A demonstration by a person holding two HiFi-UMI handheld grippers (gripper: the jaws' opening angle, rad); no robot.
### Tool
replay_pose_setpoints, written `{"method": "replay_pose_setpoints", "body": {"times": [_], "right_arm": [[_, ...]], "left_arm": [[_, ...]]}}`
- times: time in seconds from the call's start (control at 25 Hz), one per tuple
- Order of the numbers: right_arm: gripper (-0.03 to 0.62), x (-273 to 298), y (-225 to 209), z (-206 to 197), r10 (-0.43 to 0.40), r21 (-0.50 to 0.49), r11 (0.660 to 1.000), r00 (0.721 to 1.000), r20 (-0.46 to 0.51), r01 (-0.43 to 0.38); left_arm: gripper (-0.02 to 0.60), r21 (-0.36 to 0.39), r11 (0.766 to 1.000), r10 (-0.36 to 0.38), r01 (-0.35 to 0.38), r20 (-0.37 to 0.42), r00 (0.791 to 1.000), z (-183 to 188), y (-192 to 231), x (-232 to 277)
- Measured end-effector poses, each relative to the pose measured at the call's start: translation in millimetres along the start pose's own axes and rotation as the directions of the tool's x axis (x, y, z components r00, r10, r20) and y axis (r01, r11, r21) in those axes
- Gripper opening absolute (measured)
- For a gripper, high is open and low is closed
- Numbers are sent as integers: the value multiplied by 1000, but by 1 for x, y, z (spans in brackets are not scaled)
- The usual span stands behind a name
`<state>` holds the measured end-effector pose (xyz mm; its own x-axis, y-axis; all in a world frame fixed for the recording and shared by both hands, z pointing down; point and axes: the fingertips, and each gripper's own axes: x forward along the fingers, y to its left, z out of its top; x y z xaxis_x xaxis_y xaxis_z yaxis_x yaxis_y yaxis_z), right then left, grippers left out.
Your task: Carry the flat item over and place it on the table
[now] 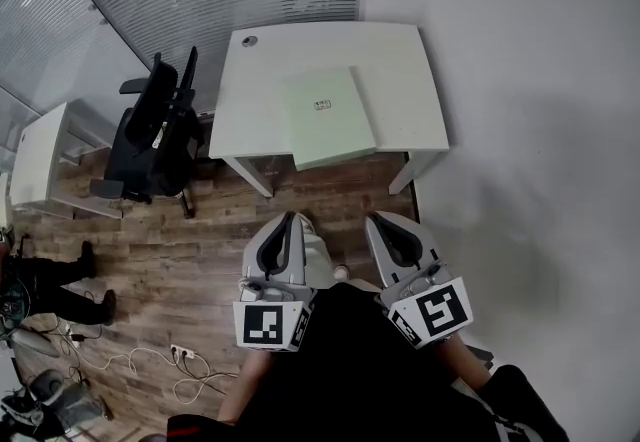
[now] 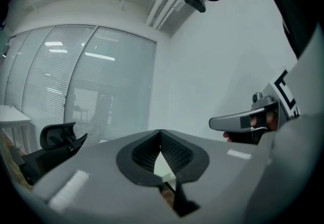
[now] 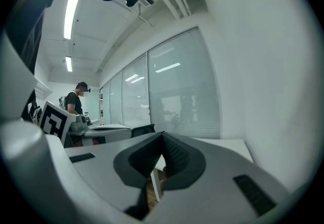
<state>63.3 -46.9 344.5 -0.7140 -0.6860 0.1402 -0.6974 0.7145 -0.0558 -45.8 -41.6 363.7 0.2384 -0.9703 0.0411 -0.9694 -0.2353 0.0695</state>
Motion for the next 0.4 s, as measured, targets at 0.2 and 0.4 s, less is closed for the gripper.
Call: {"method": "replay_pose_setpoints", "body": {"times": [0.2, 0.4], "right_arm": [[-2, 4, 3, -1, 9, 2, 1000, 1000, -5, -9], [-2, 6, 0, 3, 10, -16, 1000, 1000, 6, -10]], "left_arm": [[6, 12, 1000, -8, 8, -2, 1000, 0, 2, 0], [6, -44, 996, -74, 74, 7, 997, 3, -2, 5]]}}
